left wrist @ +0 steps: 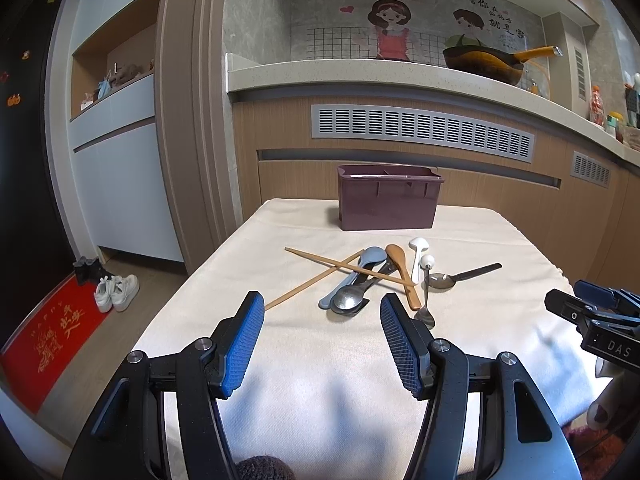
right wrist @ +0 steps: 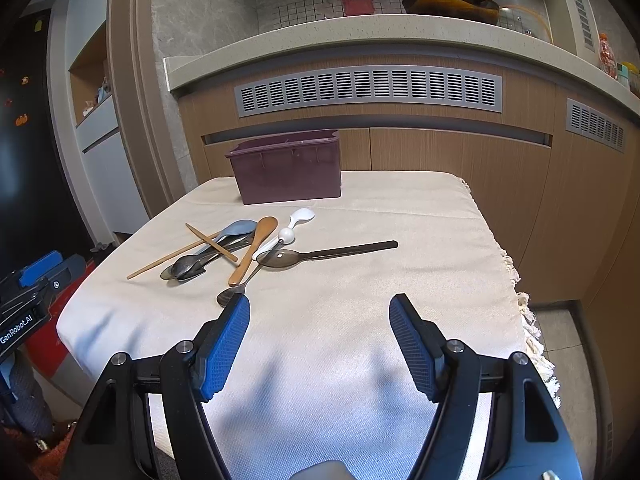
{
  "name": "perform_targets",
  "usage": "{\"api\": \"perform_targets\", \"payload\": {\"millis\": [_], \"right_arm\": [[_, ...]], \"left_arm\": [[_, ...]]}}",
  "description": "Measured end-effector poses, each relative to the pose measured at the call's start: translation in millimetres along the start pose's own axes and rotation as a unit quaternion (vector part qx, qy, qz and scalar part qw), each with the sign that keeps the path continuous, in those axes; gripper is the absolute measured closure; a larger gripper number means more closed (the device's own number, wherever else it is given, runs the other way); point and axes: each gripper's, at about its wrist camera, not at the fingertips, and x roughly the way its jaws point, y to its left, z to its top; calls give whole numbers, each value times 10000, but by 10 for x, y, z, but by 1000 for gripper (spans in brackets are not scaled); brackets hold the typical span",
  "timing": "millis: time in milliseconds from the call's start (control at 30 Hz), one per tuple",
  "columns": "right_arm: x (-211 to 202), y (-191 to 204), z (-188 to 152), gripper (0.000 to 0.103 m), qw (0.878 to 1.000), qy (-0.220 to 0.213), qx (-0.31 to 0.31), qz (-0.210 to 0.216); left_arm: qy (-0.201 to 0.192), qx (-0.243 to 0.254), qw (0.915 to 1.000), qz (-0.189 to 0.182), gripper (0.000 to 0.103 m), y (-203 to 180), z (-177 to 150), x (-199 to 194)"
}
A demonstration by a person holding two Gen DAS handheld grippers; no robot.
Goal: Organize utensils
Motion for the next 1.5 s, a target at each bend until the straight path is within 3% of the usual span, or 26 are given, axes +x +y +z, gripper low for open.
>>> {"api": "perform_targets", "payload": {"millis": [1500], "right_arm": [[36, -6, -14, 33, 10000, 70, 30, 12]], "left_arm": [[18, -7, 10000, -17, 42, 17, -14, 28]]}}
